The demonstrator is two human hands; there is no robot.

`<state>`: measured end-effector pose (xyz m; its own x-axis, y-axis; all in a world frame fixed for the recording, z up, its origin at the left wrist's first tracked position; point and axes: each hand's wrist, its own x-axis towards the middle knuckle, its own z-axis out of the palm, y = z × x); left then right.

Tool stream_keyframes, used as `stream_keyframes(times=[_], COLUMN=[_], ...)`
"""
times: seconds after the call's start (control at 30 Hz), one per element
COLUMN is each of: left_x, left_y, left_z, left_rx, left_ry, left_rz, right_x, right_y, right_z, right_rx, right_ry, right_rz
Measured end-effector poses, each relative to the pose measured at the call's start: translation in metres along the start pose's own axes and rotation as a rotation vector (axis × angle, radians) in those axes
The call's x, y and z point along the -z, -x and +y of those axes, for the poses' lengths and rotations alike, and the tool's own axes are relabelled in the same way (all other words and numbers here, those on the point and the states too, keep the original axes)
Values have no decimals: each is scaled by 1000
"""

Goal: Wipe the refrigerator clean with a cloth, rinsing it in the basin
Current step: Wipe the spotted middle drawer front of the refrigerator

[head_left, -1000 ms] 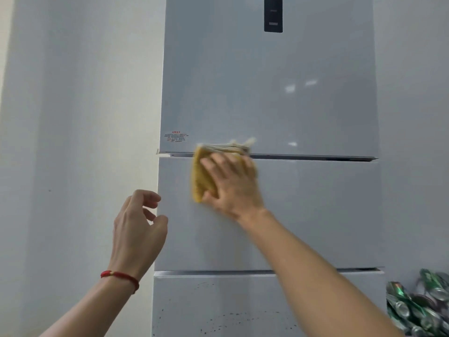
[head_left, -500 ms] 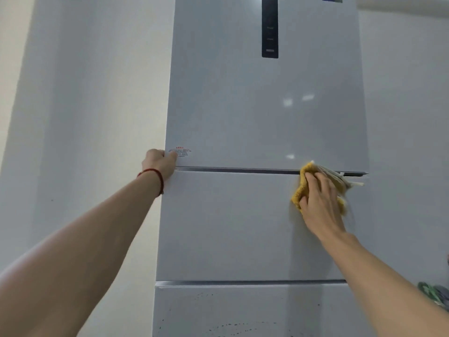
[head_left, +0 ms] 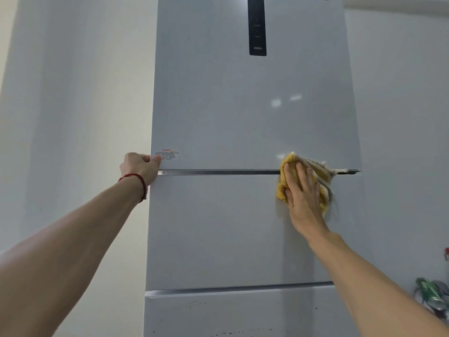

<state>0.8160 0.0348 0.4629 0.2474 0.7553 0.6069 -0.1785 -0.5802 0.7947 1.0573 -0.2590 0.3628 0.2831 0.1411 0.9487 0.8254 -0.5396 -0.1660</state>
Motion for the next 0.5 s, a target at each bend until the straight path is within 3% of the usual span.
stream_keyframes(times=[0.17,0.4,0.5], left_x=[16,28,30], left_y=[8,21,21], left_z=[4,14,12], left_rx=[-69,-80,-90], left_ry=[32,48,59], left_rz=[-1,55,61], right_x=[-2,-19,-12], right_y=[3,-42,-47], right_z=[-16,-120,-109], right_rx=[23,390,523], right_ry=[47,351,346], right_rz=[88,394,497])
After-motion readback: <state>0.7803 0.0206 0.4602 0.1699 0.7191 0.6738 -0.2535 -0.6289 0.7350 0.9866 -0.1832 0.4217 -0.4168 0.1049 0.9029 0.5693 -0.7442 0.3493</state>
